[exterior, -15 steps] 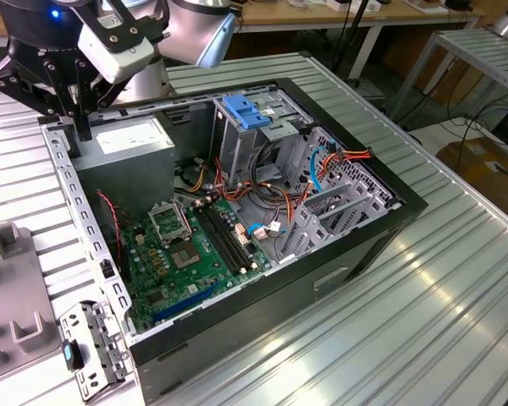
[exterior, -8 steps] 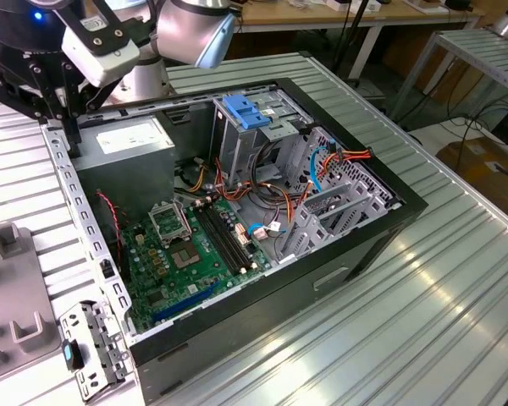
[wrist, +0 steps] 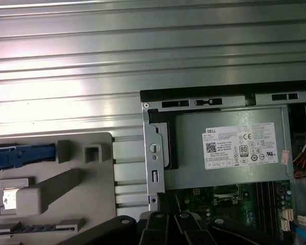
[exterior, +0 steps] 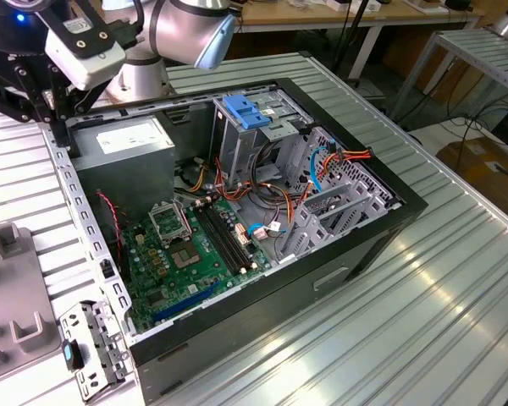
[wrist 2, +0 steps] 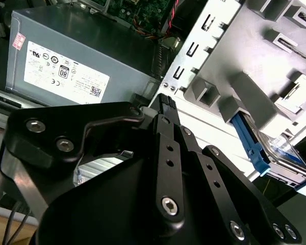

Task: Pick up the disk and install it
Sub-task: 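Reach for the disk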

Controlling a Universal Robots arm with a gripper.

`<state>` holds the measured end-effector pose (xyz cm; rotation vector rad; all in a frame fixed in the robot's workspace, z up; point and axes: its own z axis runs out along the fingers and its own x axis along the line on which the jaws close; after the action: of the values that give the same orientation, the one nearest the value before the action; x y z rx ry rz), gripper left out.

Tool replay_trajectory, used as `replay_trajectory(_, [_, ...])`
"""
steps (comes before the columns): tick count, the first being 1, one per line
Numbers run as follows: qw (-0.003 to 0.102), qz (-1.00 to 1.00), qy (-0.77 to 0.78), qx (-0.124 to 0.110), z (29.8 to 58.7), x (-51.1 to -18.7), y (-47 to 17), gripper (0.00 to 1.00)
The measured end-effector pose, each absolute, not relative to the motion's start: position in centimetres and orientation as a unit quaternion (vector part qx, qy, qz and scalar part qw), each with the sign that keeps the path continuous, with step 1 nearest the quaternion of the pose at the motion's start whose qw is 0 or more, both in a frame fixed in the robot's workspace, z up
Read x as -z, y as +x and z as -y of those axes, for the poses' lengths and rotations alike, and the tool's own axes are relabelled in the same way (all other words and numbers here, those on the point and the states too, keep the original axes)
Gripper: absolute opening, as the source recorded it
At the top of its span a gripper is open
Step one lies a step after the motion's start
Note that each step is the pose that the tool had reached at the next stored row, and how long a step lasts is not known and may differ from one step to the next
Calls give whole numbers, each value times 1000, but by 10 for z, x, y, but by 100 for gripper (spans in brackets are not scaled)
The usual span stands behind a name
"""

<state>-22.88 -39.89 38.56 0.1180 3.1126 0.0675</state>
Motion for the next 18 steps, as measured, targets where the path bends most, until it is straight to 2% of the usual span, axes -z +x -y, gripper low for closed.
replay_trajectory(18, [13,-999,38,-22,399,-384,-245,11])
